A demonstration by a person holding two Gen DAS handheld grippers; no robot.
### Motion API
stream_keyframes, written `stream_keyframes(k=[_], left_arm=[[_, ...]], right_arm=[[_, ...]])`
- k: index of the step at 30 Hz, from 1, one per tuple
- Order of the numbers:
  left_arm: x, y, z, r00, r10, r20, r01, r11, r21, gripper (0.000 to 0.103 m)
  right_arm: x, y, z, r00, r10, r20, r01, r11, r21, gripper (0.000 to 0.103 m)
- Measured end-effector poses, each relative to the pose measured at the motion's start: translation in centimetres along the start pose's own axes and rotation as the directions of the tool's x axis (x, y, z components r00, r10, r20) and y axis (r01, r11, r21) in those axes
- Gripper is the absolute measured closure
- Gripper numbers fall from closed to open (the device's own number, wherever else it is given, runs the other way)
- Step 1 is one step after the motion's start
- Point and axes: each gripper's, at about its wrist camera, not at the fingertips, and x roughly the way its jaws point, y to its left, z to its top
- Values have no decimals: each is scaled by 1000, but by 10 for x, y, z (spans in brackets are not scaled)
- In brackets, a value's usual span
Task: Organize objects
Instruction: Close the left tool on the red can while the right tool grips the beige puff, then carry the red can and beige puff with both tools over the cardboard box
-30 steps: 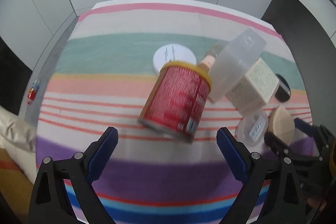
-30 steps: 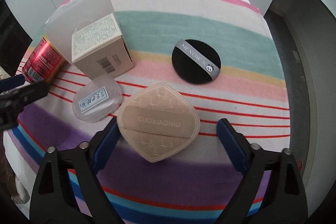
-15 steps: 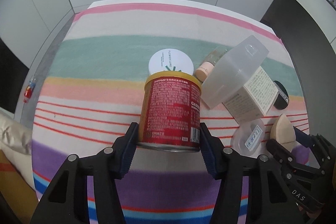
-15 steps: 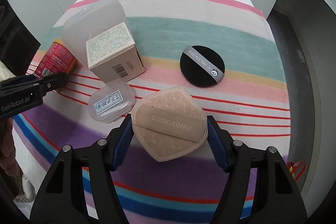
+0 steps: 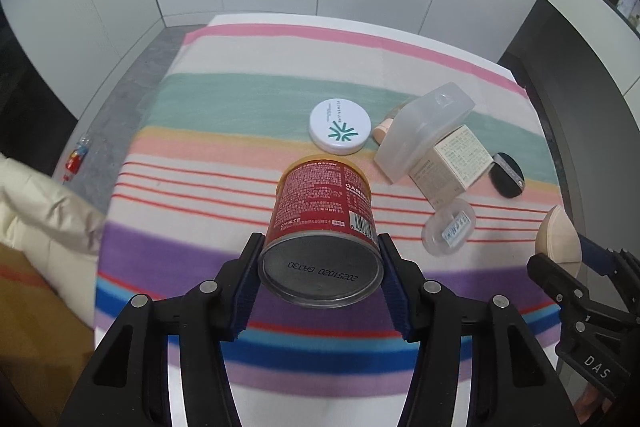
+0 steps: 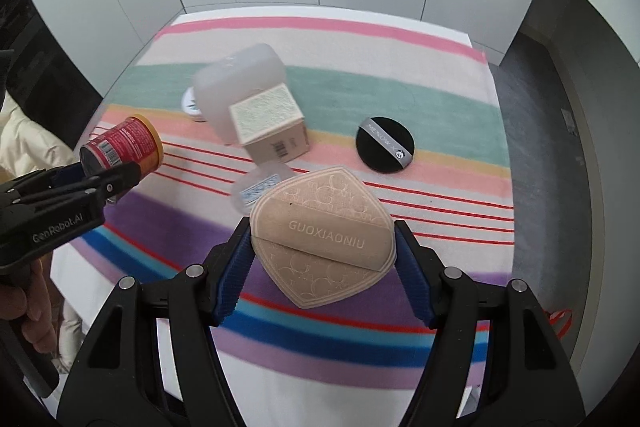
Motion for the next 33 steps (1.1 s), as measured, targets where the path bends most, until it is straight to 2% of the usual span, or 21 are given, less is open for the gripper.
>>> stream_keyframes(k=[7, 12, 20, 25, 33], left_arm=[[-51, 2, -12, 999, -7, 52, 8, 1000, -18, 48], [-82, 2, -20, 993, 28, 115, -26, 999, -19, 47], [-118, 13, -45, 987, 51, 153, -39, 996, -79, 47], [-147, 20, -55, 976, 72, 204, -52, 994, -99, 47], [-190, 36, -63, 947, 96, 307, -62, 991, -119, 47]], right_arm=[[-35, 18, -5, 999, 15, 30, -14, 1000, -28, 33], [-64, 28, -8, 998, 28, 62, -25, 999, -40, 33], [-102, 44, -13, 992, 36, 124, -23, 995, -102, 33], [-122, 55, -11, 984, 47, 169, -25, 991, -131, 33], [-146, 79, -3, 968, 98, 231, -60, 984, -166, 33]])
